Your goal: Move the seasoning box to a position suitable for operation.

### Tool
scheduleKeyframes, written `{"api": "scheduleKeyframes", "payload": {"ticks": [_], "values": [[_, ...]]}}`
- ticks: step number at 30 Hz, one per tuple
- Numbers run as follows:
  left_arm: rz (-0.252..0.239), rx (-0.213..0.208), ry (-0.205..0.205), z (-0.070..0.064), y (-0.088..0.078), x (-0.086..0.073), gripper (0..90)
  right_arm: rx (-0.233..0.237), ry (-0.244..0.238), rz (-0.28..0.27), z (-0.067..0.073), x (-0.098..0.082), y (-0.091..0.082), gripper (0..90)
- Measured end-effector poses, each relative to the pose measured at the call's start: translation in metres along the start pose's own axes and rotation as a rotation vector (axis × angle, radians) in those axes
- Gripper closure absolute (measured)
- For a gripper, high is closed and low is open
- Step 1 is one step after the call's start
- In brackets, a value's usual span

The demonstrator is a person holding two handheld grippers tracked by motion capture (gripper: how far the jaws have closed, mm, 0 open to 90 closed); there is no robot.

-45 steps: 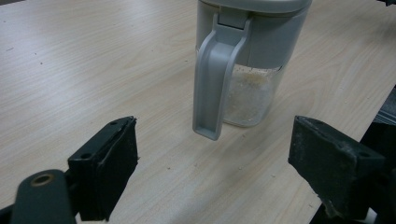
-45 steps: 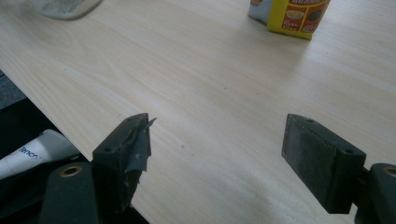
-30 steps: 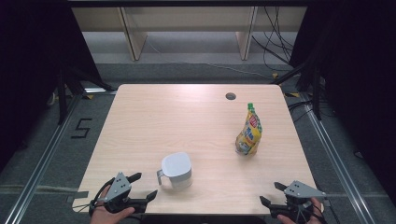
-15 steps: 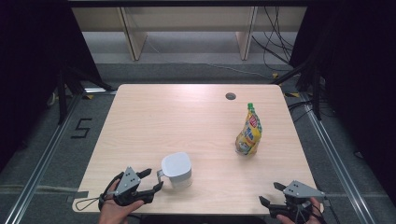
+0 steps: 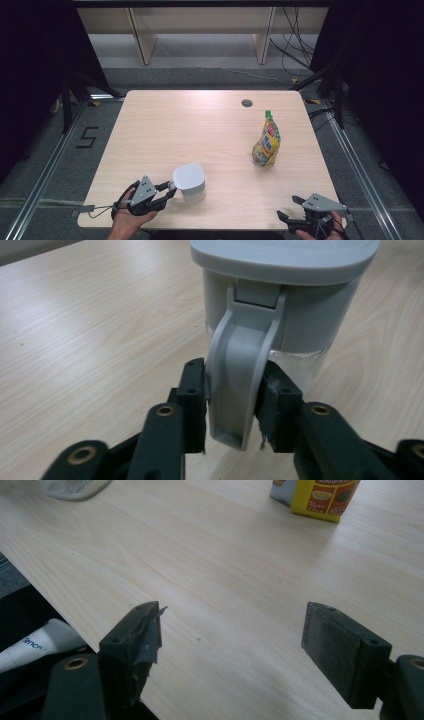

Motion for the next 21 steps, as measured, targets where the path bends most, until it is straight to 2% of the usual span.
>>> {"api": "scheduleKeyframes", "payload": {"ticks": [1,2,4,8,10,11,12,13,14,15,16,18,19,20,21], "values": [[0.003,0.004,-0.007,0.0,0.001,0.0,68.1,0.0,-0.001,-0.001,0.0,0.0,0.0,24.9],[0.004,0.009,0.013,0.002,0.001,0.001,68.2,0.001,-0.022,-0.006,-0.002,0.001,0.0,24.9],[0.002,0.01,0.011,0.004,0.004,0.002,68.5,-0.003,-0.035,-0.014,-0.004,0.002,0.001,24.9],[-0.008,0.013,0.012,0.008,0.008,0.006,69.2,0.004,-0.03,0.004,-0.002,0.001,0.002,24.9],[-0.013,-0.004,0.012,0.005,0.011,0.009,69.3,0.006,-0.008,0.002,0.001,0.001,0.002,24.9],[-0.01,0.001,0.017,0.004,0.011,0.009,69.3,0.007,-0.004,0.003,0.001,0.001,0.002,24.9],[-0.01,0.001,0.017,0.004,0.011,0.009,69.2,0.007,-0.004,0.003,0.001,0.001,0.002,24.9],[-0.012,0.003,0.032,0.004,0.011,0.011,69.2,0.004,-0.024,-0.009,-0.001,0.002,0.003,24.9],[-0.008,0.001,0.026,0.002,0.012,0.011,69.3,-0.004,-0.025,0.0,-0.001,0.001,0.002,24.9],[-0.016,-0.003,0.063,0.005,0.013,0.013,69.3,0.006,-0.025,-0.005,0.0,0.002,0.003,24.9],[-0.012,-0.005,0.05,0.003,0.014,0.012,69.3,0.005,-0.023,-0.002,0.0,0.002,0.003,24.9],[-0.01,-0.019,0.062,0.002,0.016,0.012,69.2,0.011,-0.025,-0.001,-0.001,0.002,0.003,24.9],[-0.007,-0.025,0.04,-0.003,0.018,0.012,69.2,0.013,-0.022,0.01,0.001,0.001,0.003,24.9],[-0.007,-0.025,0.04,-0.003,0.018,0.012,69.2,0.013,-0.022,0.01,0.001,0.001,0.003,24.9],[-0.007,-0.037,0.05,-0.008,0.02,0.014,69.2,0.019,-0.043,0.005,0.0,0.002,0.004,24.9]]}}
Point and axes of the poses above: each handheld gripper's, and its own axes: y roughly forward along the jaws, x roughly out of its top, z roughly to its left, the point moved 8 cm from there along y, roughly forward along the jaws, and after that the axes turned 2 degrees about -y, right-handed, at the moved point
